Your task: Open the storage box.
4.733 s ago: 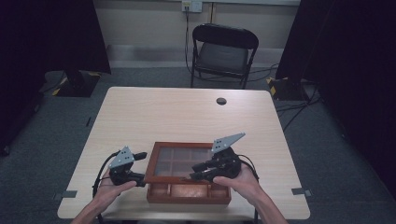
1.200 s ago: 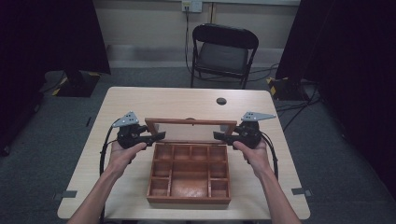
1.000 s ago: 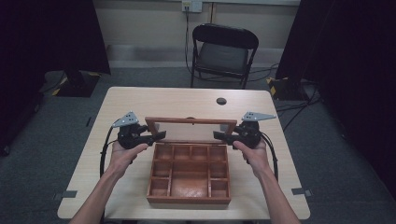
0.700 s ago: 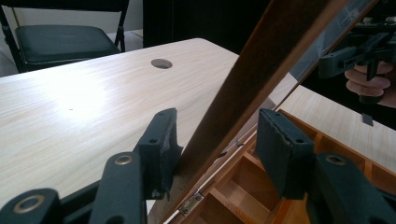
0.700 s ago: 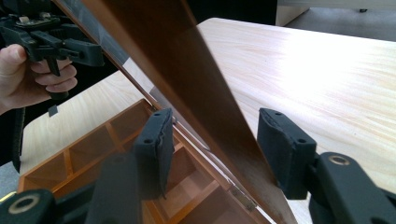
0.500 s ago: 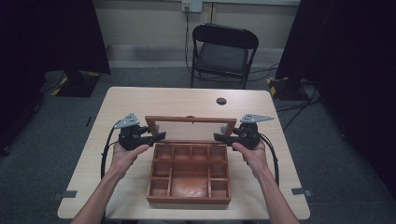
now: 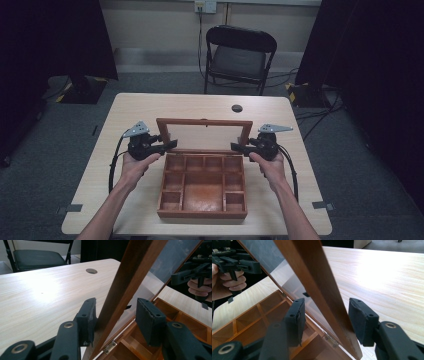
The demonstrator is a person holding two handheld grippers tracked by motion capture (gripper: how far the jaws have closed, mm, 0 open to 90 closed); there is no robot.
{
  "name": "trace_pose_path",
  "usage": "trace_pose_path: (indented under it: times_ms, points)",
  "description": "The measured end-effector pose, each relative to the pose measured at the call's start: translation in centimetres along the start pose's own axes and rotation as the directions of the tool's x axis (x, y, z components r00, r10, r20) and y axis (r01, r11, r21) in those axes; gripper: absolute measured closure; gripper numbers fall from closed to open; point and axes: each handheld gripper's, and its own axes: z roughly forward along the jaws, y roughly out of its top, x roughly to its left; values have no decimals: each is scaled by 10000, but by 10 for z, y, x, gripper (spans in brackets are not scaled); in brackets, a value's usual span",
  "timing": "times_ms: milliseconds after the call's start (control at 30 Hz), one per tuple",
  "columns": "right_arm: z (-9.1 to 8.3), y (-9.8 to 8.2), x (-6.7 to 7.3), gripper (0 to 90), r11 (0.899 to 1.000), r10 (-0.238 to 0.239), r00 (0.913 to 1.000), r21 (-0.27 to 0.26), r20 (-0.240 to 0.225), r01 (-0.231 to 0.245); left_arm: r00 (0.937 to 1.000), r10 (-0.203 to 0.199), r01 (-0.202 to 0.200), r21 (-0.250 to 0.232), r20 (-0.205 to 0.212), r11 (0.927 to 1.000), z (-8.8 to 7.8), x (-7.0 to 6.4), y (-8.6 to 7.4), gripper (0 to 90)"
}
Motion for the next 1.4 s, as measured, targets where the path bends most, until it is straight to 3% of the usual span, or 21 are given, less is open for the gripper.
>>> trace_pose_path:
  times_ms: [267, 500, 867, 1200, 1400]
  points:
    - [3, 0, 0, 503, 9999, -133, 9997, -36, 201, 134, 9999, 10, -3, 538, -138, 9986, 6, 6, -7, 528]
    - [5, -1, -2, 517, 9999, -78, 9989, -96, 459, 82, 9995, 64, -38, 866, -298, 9962, 10, 10, -4, 560]
    - [10, -1, -7, 535, 9997, 16, 9981, -225, 609, -3, 9994, -185, 205, 664, -301, 9976, 13, 16, -6, 582]
    - [17, -5, -11, 529, 9999, 24, 9967, 97, 809, -32, 9992, -220, 244, 757, -328, 9968, 15, 21, -5, 605]
    - [21, -6, -14, 538, 9999, 119, 9956, 3, 926, -120, 9982, -515, 534, 673, -307, 9963, 18, 25, -7, 622]
